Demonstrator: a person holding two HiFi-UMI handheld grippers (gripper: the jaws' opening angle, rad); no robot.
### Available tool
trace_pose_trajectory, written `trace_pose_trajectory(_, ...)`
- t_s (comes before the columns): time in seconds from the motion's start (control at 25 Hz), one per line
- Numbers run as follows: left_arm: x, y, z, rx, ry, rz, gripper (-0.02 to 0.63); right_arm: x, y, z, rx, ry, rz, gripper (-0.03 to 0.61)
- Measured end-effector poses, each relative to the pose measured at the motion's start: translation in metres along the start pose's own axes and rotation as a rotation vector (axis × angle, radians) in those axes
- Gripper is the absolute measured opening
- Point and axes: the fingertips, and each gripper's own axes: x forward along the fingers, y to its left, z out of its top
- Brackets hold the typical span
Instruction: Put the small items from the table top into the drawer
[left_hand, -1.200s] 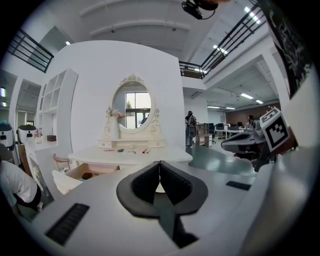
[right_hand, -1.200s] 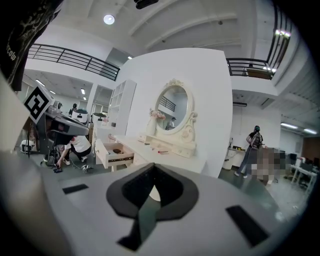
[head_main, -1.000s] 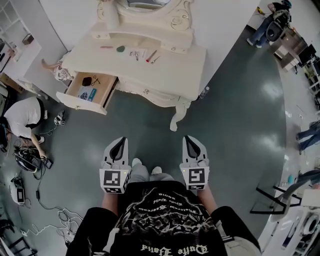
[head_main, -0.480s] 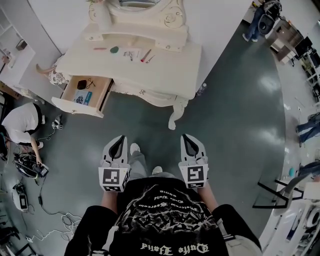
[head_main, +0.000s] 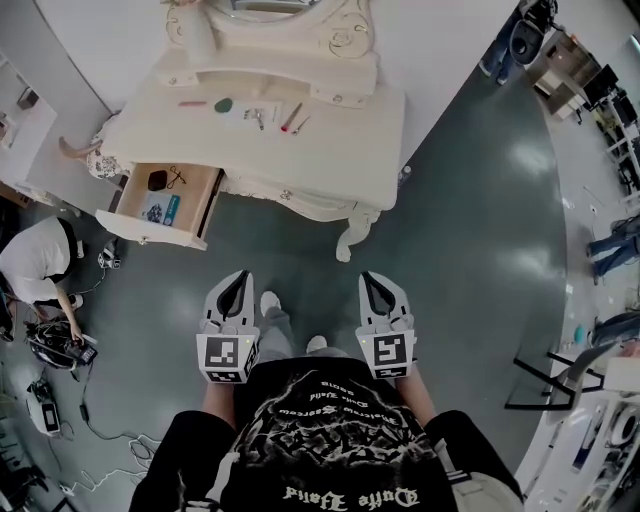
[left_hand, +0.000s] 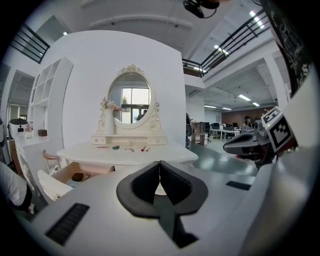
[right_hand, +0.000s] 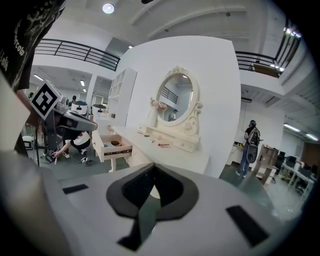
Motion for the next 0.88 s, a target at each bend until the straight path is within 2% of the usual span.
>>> trace_pose_trajectory(0.68,0.066,0.087,0.011,-0.015,0.0,-0.037,0.015,0.092,0.01,0.031,0.01,0.04,-0.036,0.009)
trace_pose_trajectory(0.88,0.083,0.114,0.015,-0.015,-0.007,-0.063,0.015,0.114,0.015,0.041,0.018,0.055,-0.069,0.009)
